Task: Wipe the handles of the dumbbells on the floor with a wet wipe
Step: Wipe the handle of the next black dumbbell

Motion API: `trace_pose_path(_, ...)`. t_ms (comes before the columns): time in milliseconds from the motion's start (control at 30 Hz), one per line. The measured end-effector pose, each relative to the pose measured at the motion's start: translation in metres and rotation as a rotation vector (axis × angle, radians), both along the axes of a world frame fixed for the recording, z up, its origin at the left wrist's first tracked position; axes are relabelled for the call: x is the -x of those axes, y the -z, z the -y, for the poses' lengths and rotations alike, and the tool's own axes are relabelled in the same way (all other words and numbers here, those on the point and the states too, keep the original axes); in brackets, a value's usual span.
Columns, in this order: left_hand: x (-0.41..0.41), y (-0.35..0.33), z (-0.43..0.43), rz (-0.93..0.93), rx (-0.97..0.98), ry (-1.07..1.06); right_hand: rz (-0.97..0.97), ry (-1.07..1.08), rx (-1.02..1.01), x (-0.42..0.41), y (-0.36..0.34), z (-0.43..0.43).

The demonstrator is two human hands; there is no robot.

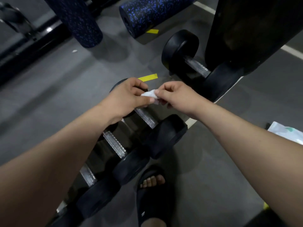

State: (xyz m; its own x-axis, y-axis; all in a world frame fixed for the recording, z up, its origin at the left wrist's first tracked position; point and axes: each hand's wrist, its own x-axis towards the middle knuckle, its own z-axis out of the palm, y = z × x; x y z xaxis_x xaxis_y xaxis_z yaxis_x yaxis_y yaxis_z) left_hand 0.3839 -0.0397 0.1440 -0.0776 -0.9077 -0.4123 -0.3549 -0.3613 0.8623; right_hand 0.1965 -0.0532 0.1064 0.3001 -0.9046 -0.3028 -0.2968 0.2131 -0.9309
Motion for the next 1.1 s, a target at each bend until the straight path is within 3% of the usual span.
trace_pose_path(100,-0.004,-0.006,-0.005,-0.212,-0.08,-0.126,0.056,0.065,-0.038,-0.014,-0.003,-0.005)
trace_pose_path(233,-0.003,0.002,-0.007,-0.226,-0.132,-0.3,0.141,0.215,-0.112,-0.032,-0.004,-0.01)
trace_pose_path(433,-0.012,0.01,-0.019,-0.214,-0.144,-0.384,0.189,0.312,-0.142,-0.049,0.001,-0.019)
trace_pose_path(600,-0.025,0.013,-0.027,-0.181,-0.104,-0.402,0.131,0.296,-0.046,-0.061,0.009,-0.022)
trace_pose_path(767,-0.031,0.018,-0.023,-0.322,-0.091,-0.435,0.095,0.245,-0.061,-0.058,0.013,-0.014)
trace_pose_path(933,-0.038,0.022,-0.015,-0.368,-0.089,-0.358,0.098,0.062,-0.031,-0.054,0.021,-0.006)
trace_pose_path(1000,-0.04,0.022,-0.009,-0.317,-0.071,-0.346,-0.006,0.034,0.042,-0.057,0.024,0.001)
trace_pose_path(1100,-0.048,0.029,0.005,0.034,0.119,-0.352,-0.248,0.008,0.125,-0.057,0.026,0.016)
